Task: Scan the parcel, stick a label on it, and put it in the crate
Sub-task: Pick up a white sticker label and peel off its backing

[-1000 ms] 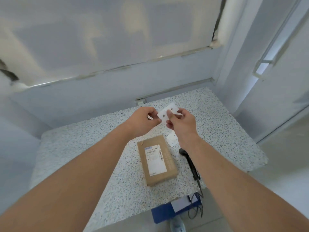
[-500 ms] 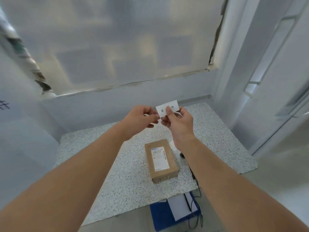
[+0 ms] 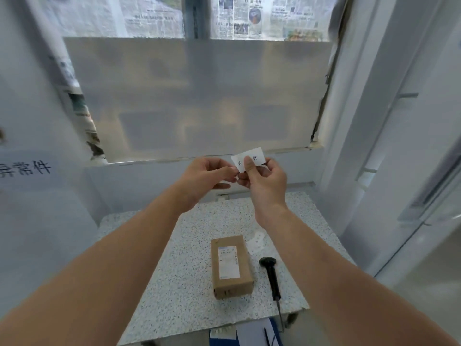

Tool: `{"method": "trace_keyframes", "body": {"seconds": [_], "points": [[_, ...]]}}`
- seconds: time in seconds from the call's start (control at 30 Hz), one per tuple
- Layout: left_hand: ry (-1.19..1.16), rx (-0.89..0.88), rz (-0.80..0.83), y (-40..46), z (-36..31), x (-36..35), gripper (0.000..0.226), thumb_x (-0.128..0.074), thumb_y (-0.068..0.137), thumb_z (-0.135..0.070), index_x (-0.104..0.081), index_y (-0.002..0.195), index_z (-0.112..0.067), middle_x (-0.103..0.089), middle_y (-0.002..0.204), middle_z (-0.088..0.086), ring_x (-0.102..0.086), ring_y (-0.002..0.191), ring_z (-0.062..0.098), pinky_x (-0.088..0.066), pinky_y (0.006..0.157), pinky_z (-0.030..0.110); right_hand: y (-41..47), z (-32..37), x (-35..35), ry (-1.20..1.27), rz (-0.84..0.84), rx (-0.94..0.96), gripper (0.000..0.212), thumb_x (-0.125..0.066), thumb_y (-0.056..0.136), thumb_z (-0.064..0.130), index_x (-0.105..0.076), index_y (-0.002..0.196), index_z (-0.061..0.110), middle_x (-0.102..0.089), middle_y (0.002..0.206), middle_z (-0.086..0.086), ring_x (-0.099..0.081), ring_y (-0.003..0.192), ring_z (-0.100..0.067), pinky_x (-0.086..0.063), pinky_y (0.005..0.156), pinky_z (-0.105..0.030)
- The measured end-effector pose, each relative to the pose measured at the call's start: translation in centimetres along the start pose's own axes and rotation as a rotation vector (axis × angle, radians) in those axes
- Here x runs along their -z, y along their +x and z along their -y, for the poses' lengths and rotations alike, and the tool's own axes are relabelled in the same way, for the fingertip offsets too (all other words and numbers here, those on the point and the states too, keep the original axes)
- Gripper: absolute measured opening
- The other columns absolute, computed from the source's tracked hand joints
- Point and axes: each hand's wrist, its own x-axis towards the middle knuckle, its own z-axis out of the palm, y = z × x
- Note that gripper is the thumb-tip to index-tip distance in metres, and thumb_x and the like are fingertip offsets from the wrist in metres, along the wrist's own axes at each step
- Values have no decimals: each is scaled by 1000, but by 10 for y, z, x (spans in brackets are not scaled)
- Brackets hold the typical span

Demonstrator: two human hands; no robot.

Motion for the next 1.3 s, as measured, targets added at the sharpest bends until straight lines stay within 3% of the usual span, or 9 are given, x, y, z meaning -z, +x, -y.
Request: {"method": "trace_keyframes", "body": {"seconds": [0.17,0.3,0.47,0.73,0.93,1.3], "points": [[-24,-70,-8,-9,-18,-14,16,-81,88,-15,-74,93,-2,-75,104,23,-74,104,30,-58,101,45,-1,25,9,-53,19,80,18,-72,99,21,-66,105,6,-79,88,-9,-78,72,-19,-66,72,-38],[-25,-77,-47,-13,-24,-19,19,-78,89,-6,-70,99,8,-75,110,24,-73,99,26,-56,104,49,-4,37,14,-60,34,100,18,-73,98,22,-66,104,6,-77,81,-7,-72,62,-11,-64,68,-32],[-38,-79,-69,-19,-34,-24,21,-71,94,-3,-71,107,12,-75,113,27,-74,103,28,-56,104,47,-8,47,19,-42,58,110,17,-73,97,22,-66,103,7,-78,85,-8,-73,67,-12,-64,68,-32],[-84,-68,-44,-25,-39,-30,21,-64,99,-8,-75,111,6,-75,114,25,-71,114,37,-57,103,46,-12,50,26,-20,55,96,17,-73,98,20,-66,104,7,-77,84,-6,-72,66,-10,-62,66,-30],[-68,-80,-27,-28,-42,-33,10,-68,96,-2,-77,97,-1,-74,113,28,-73,101,27,-57,102,46,-15,51,31,-15,48,100,17,-73,98,20,-66,105,6,-76,86,-9,-71,64,-9,-61,63,-27],[-57,-90,-13,-27,-42,-41,13,-69,95,-3,-78,101,4,-75,111,26,-73,100,26,-59,99,43,-18,55,43,-38,42,79,18,-73,98,19,-67,108,5,-76,84,-8,-69,61,-8,-62,65,-27]]}}
